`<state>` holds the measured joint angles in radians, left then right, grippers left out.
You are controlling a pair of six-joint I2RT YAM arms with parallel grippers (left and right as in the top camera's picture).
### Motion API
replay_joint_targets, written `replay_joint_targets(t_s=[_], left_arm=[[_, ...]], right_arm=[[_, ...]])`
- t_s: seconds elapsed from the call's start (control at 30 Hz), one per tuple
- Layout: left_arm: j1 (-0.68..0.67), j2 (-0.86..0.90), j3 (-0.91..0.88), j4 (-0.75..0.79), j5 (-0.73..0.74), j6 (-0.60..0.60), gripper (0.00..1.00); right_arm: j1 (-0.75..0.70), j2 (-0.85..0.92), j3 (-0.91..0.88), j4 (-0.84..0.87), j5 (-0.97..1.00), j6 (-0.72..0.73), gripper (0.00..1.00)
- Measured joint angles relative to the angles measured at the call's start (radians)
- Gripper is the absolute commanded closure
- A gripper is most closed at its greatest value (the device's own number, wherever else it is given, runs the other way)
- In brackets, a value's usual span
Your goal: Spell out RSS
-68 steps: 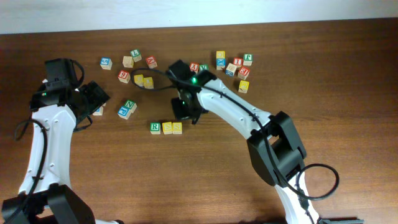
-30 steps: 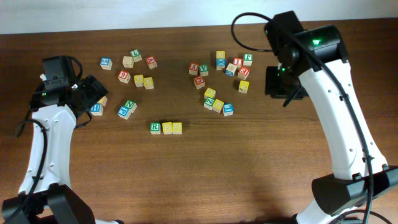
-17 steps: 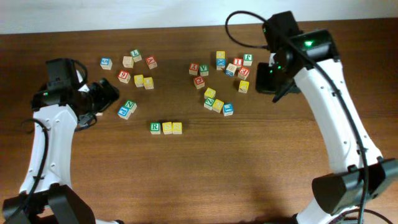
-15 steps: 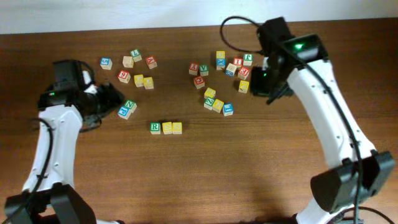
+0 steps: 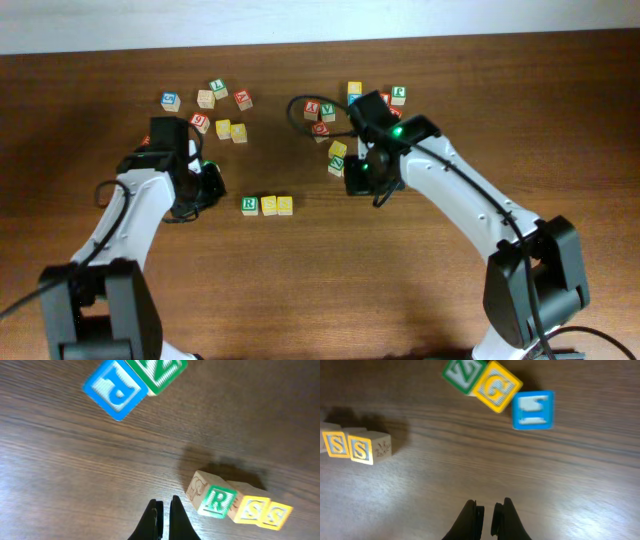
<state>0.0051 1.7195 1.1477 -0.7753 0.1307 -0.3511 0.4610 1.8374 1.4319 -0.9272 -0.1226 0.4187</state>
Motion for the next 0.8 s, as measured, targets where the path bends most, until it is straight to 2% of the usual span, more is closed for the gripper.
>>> replay_joint_targets(t_s=[0.43, 0.8], left_arm=[[-0.038, 0.153, -0.002, 0.058, 0.005, 0.064, 1.00], [-0.038, 0.169, -0.003, 0.063, 0.102, 0.073, 1.00]], right_arm=[[0.039, 0.002, -0.150, 0.282, -0.129, 0.107, 0.96], [0.077, 0.101, -0.173, 0.394, -0.156, 0.138, 0.96]])
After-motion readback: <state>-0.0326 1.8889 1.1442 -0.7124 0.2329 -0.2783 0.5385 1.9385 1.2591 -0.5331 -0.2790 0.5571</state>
